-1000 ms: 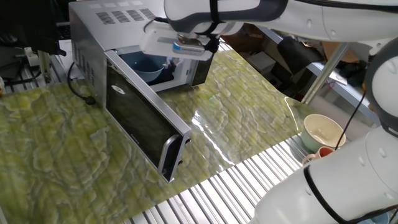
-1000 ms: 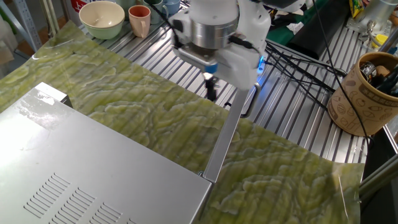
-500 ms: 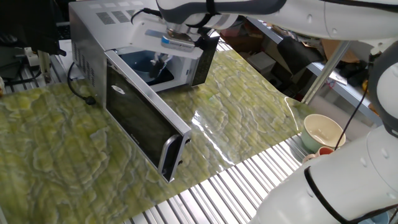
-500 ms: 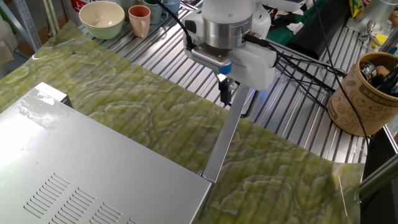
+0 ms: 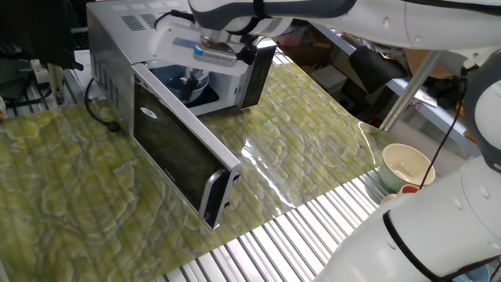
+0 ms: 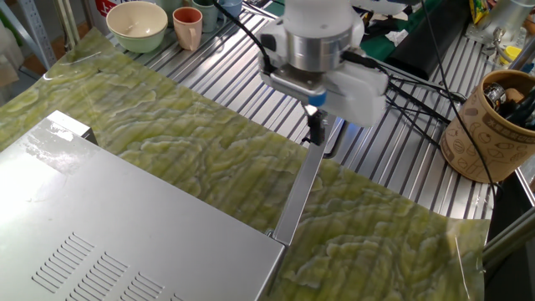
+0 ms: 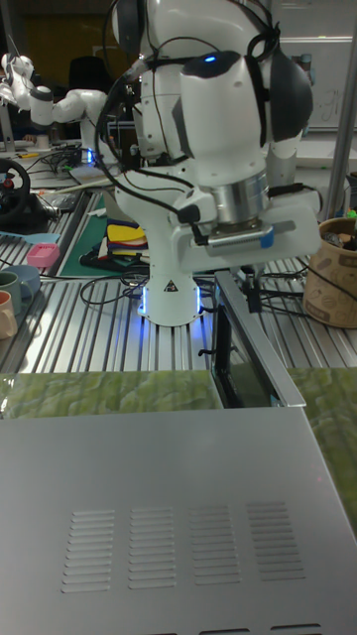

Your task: Put the bowl into the microwave

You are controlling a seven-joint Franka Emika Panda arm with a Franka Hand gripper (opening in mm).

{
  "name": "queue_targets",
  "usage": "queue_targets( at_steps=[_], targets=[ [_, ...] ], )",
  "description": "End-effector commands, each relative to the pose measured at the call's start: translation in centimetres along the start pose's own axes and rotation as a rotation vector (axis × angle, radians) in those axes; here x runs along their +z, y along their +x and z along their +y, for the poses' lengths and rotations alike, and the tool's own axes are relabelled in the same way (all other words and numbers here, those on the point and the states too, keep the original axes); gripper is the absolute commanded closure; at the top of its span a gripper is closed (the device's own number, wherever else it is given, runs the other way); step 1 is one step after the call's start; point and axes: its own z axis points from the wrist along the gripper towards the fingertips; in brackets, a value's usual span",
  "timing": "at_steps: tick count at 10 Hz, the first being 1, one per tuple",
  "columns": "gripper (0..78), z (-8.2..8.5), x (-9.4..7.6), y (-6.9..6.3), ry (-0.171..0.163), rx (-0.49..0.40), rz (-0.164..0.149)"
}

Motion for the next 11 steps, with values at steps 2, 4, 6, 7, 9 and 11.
queue_targets(
  at_steps=[2,4,6,7,9,11],
  targets=[
    [76.4,2.1,2.0,1.2,-0.025,0.012,0.005],
    [76.4,2.5,2.8,2.0,-0.022,0.019,0.013],
    [76.4,2.9,3.5,2.3,0.01,0.014,0.013],
    [76.4,3.0,3.7,2.3,0.018,0.007,0.012],
    [76.4,2.9,3.7,2.1,0.061,-0.033,0.011],
    [76.4,2.8,3.8,1.9,0.082,-0.044,0.007]
  ],
)
